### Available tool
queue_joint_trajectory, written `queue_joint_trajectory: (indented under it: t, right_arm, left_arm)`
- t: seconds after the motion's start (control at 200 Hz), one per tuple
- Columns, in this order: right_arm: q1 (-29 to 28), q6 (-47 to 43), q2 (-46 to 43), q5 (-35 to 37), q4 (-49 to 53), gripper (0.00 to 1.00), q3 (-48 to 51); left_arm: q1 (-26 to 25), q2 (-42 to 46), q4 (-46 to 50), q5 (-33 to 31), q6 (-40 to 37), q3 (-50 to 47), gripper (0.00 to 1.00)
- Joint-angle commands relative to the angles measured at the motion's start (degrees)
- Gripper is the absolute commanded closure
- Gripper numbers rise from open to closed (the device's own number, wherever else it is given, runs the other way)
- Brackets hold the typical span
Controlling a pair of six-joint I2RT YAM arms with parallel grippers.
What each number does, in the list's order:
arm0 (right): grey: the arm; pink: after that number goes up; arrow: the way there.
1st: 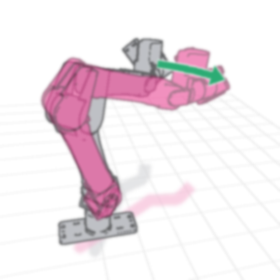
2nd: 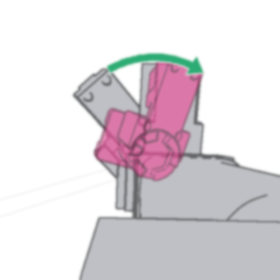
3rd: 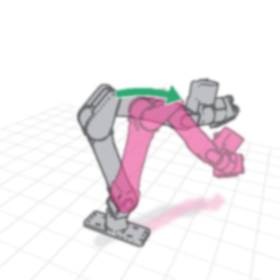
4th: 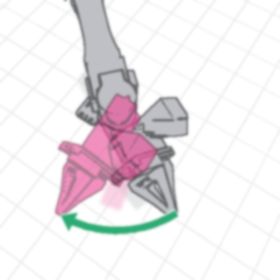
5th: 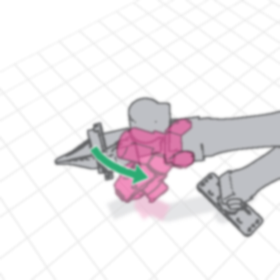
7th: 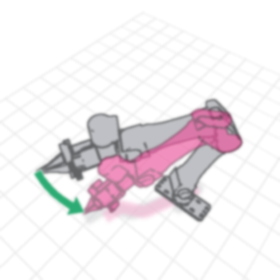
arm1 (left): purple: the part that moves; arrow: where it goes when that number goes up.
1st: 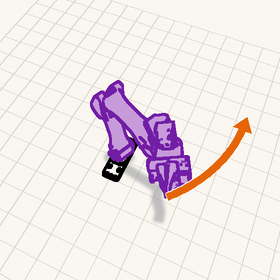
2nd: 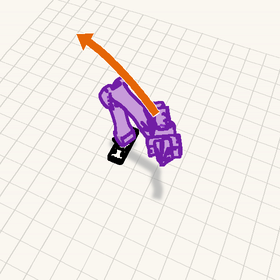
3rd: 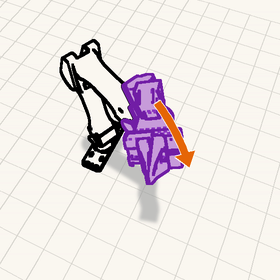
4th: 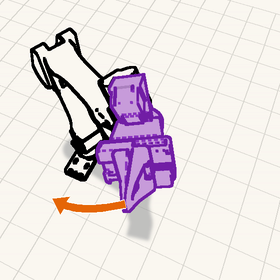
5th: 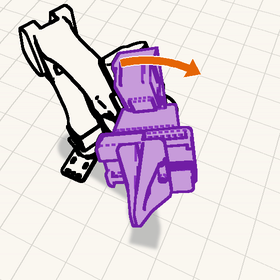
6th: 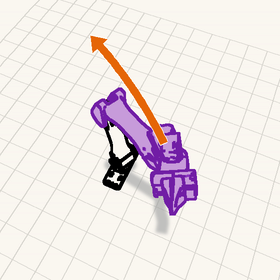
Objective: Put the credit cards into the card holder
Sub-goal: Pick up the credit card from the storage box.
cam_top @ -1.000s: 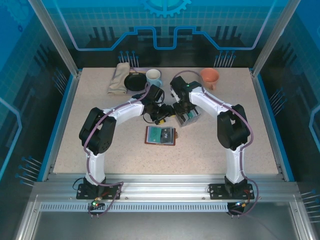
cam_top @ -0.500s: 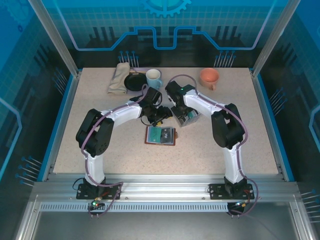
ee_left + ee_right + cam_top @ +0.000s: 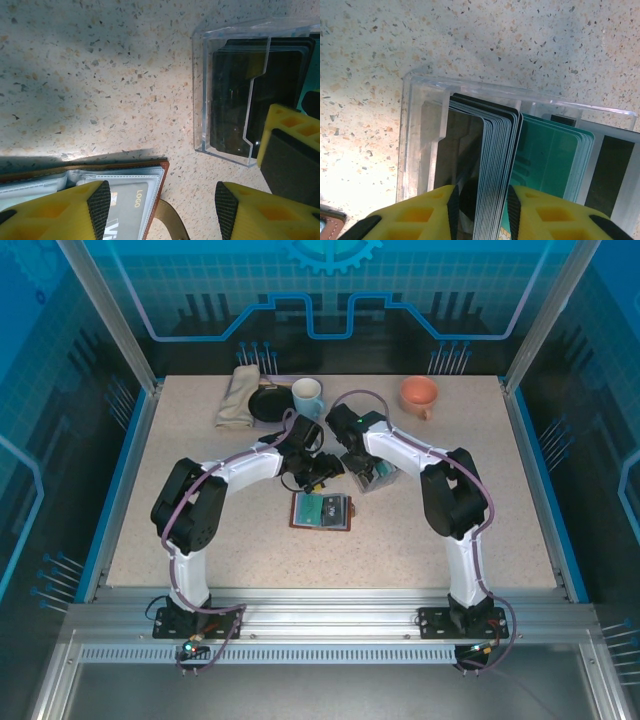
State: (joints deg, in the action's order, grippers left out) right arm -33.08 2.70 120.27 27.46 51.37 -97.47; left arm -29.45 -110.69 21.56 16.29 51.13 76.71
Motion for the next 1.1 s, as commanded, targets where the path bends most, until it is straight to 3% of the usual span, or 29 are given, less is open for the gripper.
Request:
queue_joint_trajectory:
  t: [0.0,0.305,0.67,0.945,1.095]
  right_arm:
    - [-0.14,0.37,-3.04,1.11,0.48,0.67,0.67]
    - [-0.07,0.34,-3.67,1.01,0.84,0.79,1.15]
    - [1.59,1.96,-5.28,-5.49,0.63,1.00,2.26]
    - [2.91,4.47,-10.22,-10.88,1.15,1.00,3.13]
    - [5.08,8.12,-16.94,-18.44,-0.40,1.00,6.01]
  left_arm:
    - [0.33,2.24,0.14,-0.22,0.55,-0.63,0.39]
    - [0.27,2.24,0.24,0.01,0.37,-0.67,0.39]
    - [0.30,1.91,0.48,0.40,0.22,-0.68,0.39]
    - [0.75,3.44,-1.16,1.18,-0.24,-1.76,0.39]
    - [2.82,7.66,-7.49,5.13,0.49,-6.37,0.36]
